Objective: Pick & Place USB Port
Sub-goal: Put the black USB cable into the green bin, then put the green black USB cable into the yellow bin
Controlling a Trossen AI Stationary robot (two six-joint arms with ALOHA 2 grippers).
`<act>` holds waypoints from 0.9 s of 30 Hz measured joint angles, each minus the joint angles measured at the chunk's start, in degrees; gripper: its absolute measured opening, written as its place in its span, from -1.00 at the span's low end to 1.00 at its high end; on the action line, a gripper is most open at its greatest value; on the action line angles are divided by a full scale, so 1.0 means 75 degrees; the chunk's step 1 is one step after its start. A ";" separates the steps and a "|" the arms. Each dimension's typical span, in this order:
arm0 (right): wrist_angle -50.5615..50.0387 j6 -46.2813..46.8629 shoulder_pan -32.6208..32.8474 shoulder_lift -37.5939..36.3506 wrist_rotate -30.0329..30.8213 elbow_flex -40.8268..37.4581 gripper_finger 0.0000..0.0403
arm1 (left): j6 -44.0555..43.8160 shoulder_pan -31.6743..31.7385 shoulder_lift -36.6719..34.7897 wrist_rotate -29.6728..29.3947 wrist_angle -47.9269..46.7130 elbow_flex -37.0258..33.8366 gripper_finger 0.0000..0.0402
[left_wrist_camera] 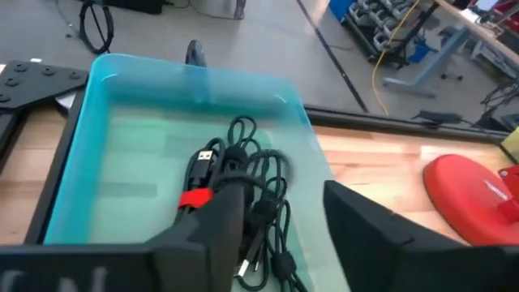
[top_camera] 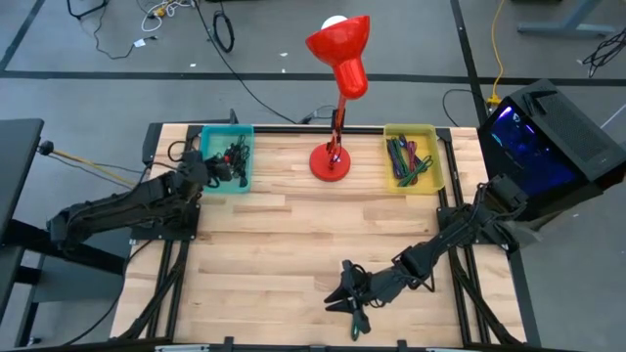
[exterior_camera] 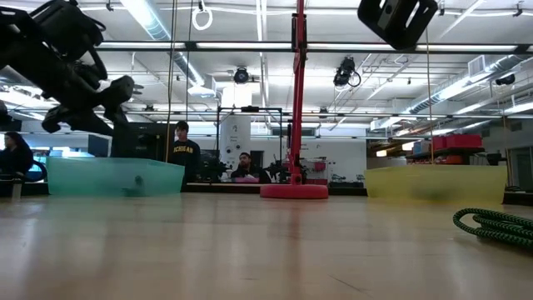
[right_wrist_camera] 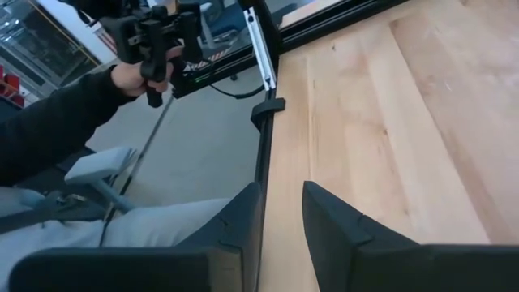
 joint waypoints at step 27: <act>-0.0006 0.0023 -0.0003 -0.0003 0.0000 0.0000 -0.52 | -0.0052 -0.2120 0.0144 0.5341 0.2504 0.0009 0.11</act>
